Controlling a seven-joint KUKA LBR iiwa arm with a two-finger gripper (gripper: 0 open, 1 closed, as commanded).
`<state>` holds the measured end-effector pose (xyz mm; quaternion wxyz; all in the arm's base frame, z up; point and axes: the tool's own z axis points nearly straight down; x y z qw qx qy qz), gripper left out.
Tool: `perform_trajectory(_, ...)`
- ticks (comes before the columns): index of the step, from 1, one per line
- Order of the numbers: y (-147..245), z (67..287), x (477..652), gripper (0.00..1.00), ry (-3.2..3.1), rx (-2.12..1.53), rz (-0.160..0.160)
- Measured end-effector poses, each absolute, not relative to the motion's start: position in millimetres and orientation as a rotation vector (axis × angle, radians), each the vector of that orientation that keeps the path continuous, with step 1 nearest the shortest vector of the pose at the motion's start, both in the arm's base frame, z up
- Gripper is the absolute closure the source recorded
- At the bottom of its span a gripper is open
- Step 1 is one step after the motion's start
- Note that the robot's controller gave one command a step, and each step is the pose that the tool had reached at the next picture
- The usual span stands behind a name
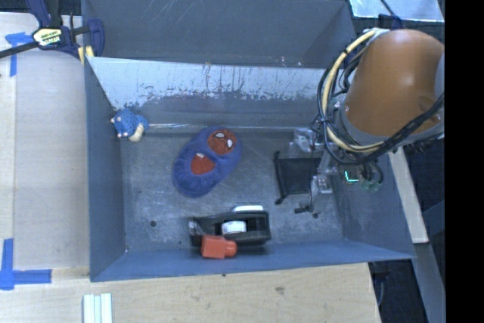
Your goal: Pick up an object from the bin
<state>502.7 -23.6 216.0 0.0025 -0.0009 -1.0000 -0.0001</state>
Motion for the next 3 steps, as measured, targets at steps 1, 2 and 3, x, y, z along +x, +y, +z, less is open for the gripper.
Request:
perform_trajectory(1,-18,84,573.6,0.00,-3.091,0.571,-0.001)
perform_trajectory(2,-87,109,523.6,0.00,-3.023,0.853,0.005)
perform_trajectory(3,-95,76,593.8,0.00,-3.050,0.780,0.003)
